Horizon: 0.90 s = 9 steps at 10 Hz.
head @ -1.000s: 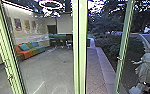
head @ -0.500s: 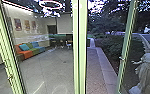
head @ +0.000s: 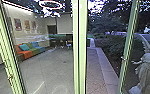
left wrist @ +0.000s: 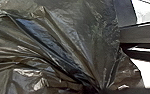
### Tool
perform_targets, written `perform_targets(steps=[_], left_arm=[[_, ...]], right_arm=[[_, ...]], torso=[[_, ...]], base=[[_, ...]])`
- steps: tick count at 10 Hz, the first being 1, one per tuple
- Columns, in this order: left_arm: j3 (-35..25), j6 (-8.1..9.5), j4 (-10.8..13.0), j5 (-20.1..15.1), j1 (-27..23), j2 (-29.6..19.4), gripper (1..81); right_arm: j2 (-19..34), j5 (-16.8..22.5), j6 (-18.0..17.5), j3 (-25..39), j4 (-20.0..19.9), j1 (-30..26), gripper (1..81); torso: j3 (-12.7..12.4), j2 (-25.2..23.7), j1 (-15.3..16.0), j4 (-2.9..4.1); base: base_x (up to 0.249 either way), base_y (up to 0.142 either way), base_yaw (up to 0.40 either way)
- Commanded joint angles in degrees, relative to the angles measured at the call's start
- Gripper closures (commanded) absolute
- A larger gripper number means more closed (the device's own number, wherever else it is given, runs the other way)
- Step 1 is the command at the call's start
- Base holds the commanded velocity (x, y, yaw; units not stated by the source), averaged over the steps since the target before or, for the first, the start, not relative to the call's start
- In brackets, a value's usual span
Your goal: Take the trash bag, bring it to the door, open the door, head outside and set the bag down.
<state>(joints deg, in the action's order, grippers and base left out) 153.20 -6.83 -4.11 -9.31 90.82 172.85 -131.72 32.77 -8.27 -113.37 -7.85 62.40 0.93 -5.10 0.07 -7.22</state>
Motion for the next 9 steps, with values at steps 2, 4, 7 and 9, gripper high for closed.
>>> perform_targets(steps=[2,4,7,9], left_arm=[[0.4,-0.29,0.1,-1.8,-3.5,-0.2,81.1],[0.8,-0.29,0.1,-1.8,-3.8,-0.2,81.1],[0.8,-0.38,0.2,-1.0,-4.2,-0.1,81.1],[0.9,-0.29,0.2,-1.0,-4.2,-0.3,81.1]], right_arm=[[-5.4,-12.0,3.4,-1.5,-1.1,7.0,1.0],[-9.4,-13.9,3.5,-4.6,-1.0,10.3,1.0],[-14.0,-16.2,3.5,-7.7,-1.0,13.1,1.0],[-15.5,-16.2,3.4,-8.8,-1.1,14.0,1.0]], torso=[[0.0,0.0,0.0,0.00],[0.0,0.0,0.0,0.00],[0.0,0.0,0.0,5.79],[0.0,0.0,0.0,3.25]], base=[[0.000,0.000,0.000],[0.000,0.000,0.000],[0.000,0.000,0.000],[0.000,0.000,0.000]])
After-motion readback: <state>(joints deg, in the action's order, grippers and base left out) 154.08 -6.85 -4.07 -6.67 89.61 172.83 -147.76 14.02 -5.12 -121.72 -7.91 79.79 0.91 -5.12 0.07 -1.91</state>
